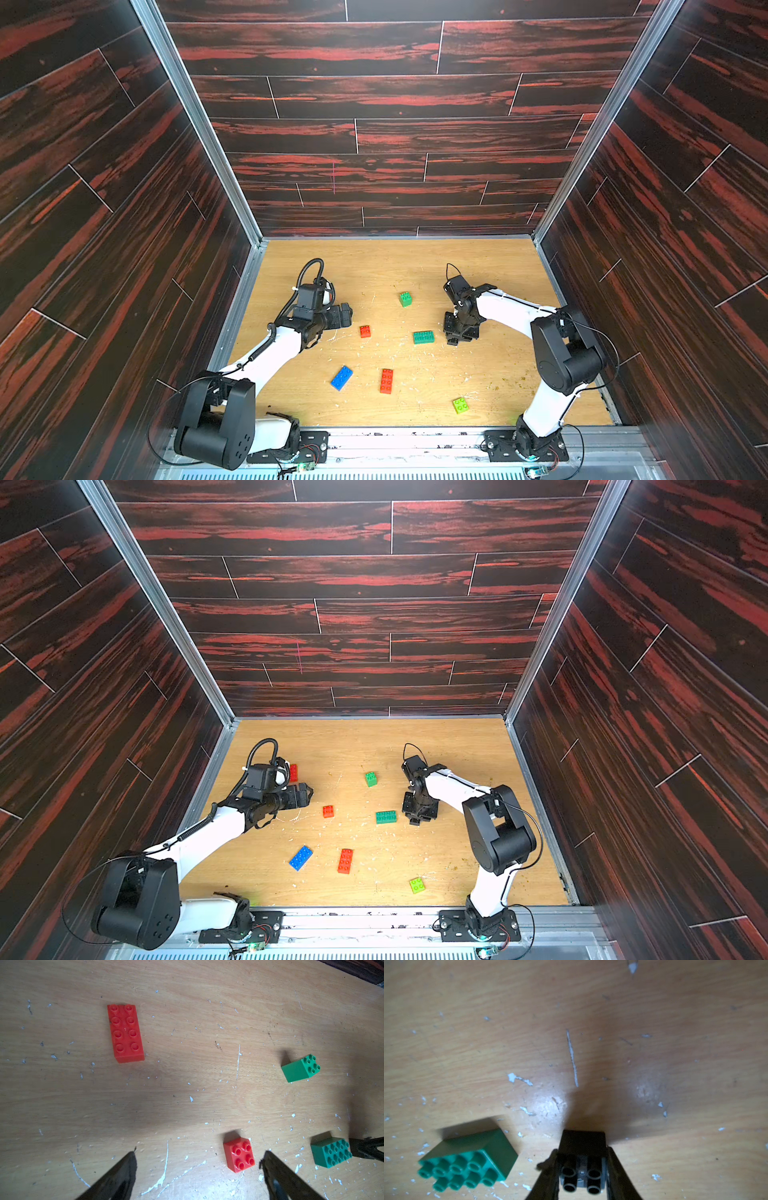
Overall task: Assemble a carrot with lego
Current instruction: Pick up the lego brick from the center of the board, then assemble the lego brick with the lego brick.
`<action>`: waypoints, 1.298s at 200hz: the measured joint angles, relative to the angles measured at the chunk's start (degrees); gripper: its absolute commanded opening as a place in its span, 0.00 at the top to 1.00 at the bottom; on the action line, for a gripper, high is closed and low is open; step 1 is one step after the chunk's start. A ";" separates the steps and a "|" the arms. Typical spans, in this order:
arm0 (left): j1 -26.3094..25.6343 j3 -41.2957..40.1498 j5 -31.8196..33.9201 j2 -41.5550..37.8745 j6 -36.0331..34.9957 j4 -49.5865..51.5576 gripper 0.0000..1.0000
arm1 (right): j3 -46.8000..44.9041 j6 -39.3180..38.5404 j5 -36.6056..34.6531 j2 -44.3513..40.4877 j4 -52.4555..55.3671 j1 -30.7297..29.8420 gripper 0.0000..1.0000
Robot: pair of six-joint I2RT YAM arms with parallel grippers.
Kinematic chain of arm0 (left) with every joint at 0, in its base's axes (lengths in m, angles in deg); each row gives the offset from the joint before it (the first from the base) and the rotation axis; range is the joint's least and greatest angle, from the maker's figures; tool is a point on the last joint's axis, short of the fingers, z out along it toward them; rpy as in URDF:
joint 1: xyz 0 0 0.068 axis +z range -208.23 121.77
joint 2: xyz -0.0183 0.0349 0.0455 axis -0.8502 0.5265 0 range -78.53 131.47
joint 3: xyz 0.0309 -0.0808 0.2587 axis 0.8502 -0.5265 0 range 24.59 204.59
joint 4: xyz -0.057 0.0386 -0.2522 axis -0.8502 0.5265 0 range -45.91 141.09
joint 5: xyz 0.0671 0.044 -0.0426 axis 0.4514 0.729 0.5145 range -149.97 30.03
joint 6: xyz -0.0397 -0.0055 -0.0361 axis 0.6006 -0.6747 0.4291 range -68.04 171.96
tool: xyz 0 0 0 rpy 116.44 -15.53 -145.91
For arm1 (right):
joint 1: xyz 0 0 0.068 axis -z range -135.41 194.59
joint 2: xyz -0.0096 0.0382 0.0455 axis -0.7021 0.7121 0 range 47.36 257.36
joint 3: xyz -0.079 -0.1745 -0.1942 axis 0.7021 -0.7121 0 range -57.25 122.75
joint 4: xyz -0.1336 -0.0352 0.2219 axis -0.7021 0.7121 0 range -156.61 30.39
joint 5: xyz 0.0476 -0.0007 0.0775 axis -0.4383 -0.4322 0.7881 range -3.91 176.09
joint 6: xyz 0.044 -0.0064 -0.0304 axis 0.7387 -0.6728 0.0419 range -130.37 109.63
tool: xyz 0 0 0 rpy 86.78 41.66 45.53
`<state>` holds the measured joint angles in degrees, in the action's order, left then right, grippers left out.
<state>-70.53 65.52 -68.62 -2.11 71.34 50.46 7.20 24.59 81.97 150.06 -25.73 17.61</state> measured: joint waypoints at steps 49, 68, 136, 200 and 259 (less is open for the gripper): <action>-0.07 -0.66 0.11 -0.72 0.39 0.00 0.05 | 1.33 -3.19 -0.09 0.00 0.13 -1.75 0.83; -0.11 -0.66 0.11 -0.98 0.57 0.00 0.05 | 3.65 -4.72 0.15 0.00 0.33 -3.10 0.83; -0.28 -0.76 0.15 -1.33 1.03 -0.02 0.05 | 8.92 -9.88 2.08 0.00 1.18 -4.68 0.84; -0.37 -1.49 0.33 -1.55 1.22 -0.22 0.05 | 10.08 -13.81 3.72 0.72 2.84 -6.43 0.84; -0.37 -1.49 0.61 -1.57 1.22 -0.24 0.05 | 10.27 -14.67 3.45 3.52 3.41 -6.86 0.84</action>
<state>-70.90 64.03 -68.01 -3.68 72.56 50.22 17.47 9.93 85.43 153.57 -22.32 10.75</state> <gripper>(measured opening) 0.951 0.331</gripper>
